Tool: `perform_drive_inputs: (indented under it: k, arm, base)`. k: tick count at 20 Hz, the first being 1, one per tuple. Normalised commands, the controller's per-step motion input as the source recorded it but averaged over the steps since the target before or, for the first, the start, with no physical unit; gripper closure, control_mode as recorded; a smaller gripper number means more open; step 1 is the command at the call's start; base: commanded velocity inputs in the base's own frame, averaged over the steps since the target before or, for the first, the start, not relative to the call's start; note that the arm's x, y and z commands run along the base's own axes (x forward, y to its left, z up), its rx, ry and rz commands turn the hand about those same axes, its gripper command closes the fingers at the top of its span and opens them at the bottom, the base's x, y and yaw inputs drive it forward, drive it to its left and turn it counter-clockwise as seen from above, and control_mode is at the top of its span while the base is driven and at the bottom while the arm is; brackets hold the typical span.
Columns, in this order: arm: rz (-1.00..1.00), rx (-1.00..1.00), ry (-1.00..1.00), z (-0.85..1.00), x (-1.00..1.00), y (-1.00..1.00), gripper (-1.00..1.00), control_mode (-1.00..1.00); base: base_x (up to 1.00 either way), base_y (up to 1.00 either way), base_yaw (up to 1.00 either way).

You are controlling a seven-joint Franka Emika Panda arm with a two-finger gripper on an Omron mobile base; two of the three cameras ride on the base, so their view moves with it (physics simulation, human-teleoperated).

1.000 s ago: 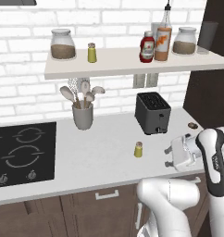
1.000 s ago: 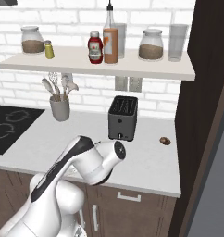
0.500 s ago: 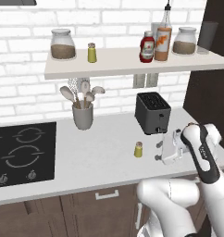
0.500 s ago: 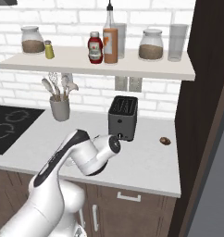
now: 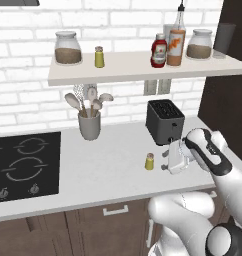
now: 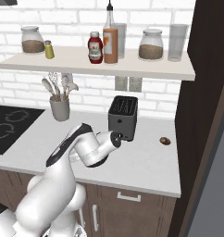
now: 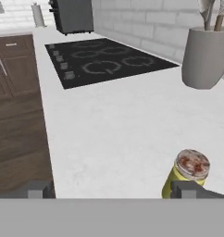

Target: Put the shaker and condiment bottle from the counter next to their counterparts in the cabinet.

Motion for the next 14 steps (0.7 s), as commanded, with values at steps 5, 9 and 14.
perform_drive_inputs:
  k: [5, 9, 14]
  arm:
    - [0.04, 0.00, 0.00, -0.01, 0.15, -0.01, -1.00, -1.00]
    - [0.00, 0.00, 0.00, -0.01, 0.01, 0.00, -1.00, -1.00]
    - [0.00, 0.00, 0.00, -0.08, 0.00, 0.03, -1.00, -1.00]
  base:
    - [0.00, 0.00, 0.00]
    - [0.00, 0.00, 0.00]
    - [0.00, 0.00, 0.00]
